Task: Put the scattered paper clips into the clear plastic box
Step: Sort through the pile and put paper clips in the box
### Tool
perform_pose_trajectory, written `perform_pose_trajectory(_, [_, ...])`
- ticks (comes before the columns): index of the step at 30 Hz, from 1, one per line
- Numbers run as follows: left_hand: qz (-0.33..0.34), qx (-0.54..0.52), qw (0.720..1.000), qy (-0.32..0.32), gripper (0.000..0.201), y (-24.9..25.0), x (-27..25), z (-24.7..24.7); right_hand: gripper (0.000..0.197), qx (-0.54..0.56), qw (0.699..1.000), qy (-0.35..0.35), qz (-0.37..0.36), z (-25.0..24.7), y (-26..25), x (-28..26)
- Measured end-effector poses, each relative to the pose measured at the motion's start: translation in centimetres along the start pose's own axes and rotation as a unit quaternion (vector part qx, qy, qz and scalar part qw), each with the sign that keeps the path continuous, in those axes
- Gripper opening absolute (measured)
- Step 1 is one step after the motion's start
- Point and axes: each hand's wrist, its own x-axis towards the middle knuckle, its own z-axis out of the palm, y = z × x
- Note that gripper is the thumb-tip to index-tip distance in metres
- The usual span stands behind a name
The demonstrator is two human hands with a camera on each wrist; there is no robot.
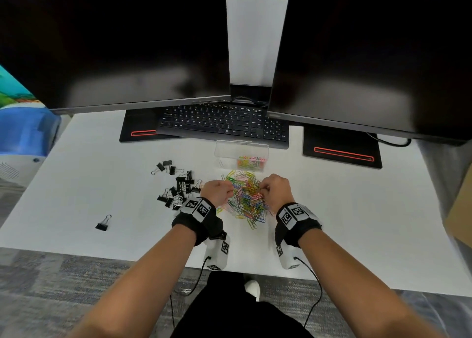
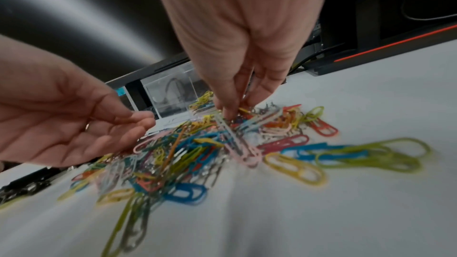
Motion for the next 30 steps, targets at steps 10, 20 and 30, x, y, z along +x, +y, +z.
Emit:
perform_pose_trajectory(10, [-0.04,-0.12,0.992,-0.031,0.042,0.6,-0.9,2.3,0.011,0.174,0.983,0.058,0.026,-1.9,-1.9,-1.1])
perform_pose_trajectory(20, [-0.059,-0.221,0.973,-0.013,0.046,0.5,-0.8,2.0,0.017,0.196,0.981,0.013,0.006,-2.0,-2.9,-2.1])
perform_pose_trajectory(30, [-0.071,-0.192,0.979,-0.013,0.031,-1.7,-1.6,0.8,0.041,-0.041,0.992,-0.104,-0.066,0.4,0.1,-5.6])
